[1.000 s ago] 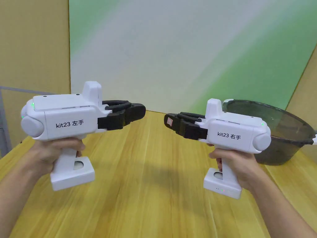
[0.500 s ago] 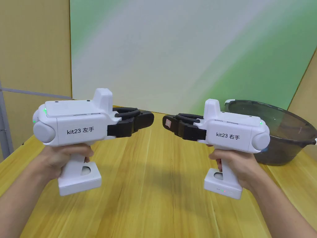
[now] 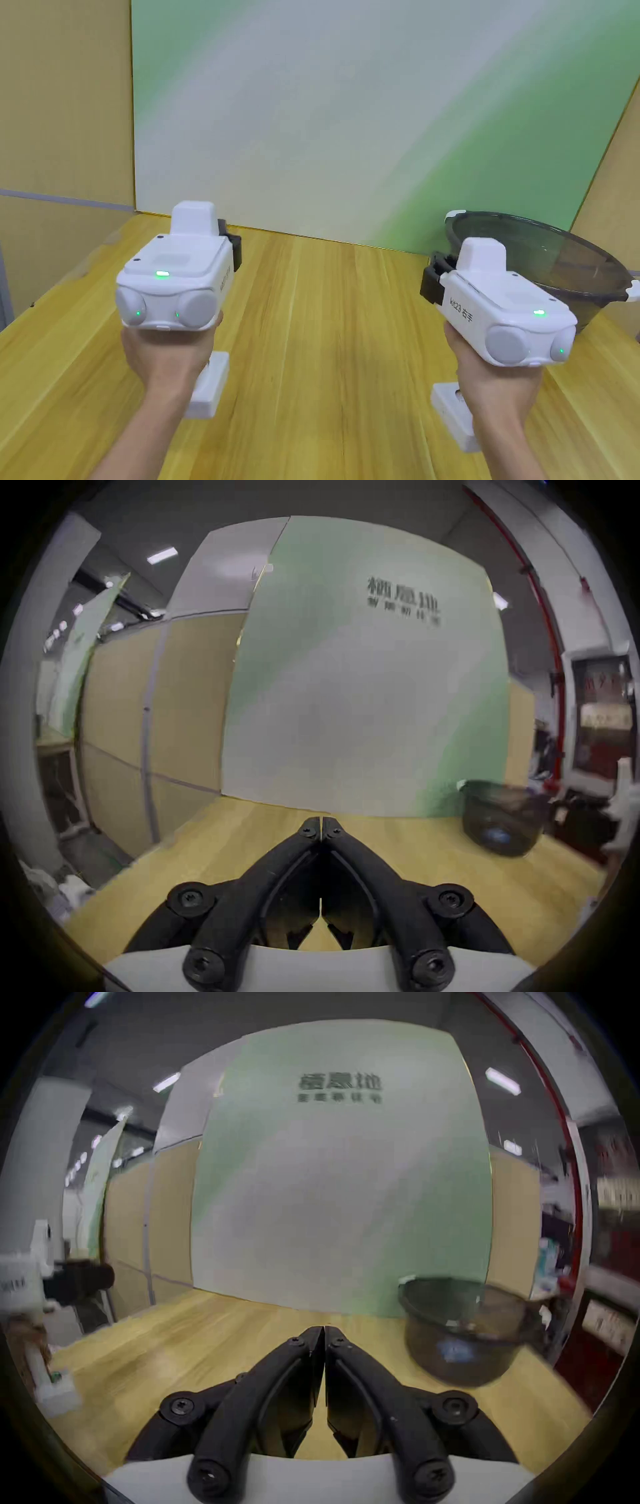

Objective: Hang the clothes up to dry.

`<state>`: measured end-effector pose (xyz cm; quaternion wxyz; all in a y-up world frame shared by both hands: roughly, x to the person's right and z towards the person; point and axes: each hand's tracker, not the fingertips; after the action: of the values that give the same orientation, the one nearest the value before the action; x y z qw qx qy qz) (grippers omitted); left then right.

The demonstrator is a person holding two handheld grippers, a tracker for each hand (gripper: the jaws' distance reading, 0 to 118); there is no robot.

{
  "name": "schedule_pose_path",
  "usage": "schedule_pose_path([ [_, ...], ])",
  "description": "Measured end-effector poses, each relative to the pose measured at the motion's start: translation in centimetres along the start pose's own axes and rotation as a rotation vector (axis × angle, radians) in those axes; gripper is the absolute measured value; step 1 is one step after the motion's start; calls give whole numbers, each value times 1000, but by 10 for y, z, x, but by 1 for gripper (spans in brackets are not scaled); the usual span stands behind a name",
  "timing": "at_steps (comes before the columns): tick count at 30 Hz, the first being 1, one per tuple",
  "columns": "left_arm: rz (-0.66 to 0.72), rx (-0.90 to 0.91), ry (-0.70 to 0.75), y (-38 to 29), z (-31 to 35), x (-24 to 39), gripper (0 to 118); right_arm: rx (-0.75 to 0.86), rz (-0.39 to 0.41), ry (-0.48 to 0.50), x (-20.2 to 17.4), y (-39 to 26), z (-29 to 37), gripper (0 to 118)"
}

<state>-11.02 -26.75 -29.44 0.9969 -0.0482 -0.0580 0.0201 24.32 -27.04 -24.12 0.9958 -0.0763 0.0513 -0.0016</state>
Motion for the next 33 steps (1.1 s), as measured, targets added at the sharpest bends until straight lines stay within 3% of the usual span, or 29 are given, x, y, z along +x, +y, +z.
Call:
schedule_pose_path([
  [2,-123,35,19,-8,0,-1,0,-5,16,-58,1,-13,2,6],
  [3,-117,30,-40,-9,7,3,0,-4,30,-83,2,-18,4,6],
  [5,-77,14,19,-15,8,-4,0,-31,50,-108,10,-26,4,6],
  [6,-69,16,12,-19,9,-6,0,-44,46,-120,11,-29,6,6],
  [7,-97,30,13,-22,13,-2,0,-69,-9,-135,12,-30,9,6],
  [8,-109,11,1,-24,9,-3,0,-37,-54,-118,14,-33,11,6],
  [11,-58,-14,-5,-28,9,-6,0,-21,41,-95,12,-33,15,6],
  [14,-75,-19,41,-29,3,-4,1,-30,1,-46,20,-33,13,7],
  [15,-80,-41,41,-28,2,-2,19,-37,-6,-52,21,-32,12,7],
  [16,-83,-62,36,-28,1,-3,59,-61,-41,-62,22,-31,11,21],
  [17,-51,-74,25,-30,1,-4,96,-81,-92,-8,26,-30,8,48],
  [18,-46,-75,22,-32,2,-4,118,-109,-135,-4,28,-29,4,79],
  [19,-32,-43,23,-31,11,0,114,-126,-180,14,31,-30,0,117],
  [24,-94,-76,7,-28,7,-6,118,-119,-254,93,33,-27,3,118],
  [28,-49,-67,-38,-26,15,-5,118,-82,-247,7,26,-20,9,118],
  [33,-60,-78,-46,-30,12,2,118,-96,-210,32,25,-15,7,118],
])
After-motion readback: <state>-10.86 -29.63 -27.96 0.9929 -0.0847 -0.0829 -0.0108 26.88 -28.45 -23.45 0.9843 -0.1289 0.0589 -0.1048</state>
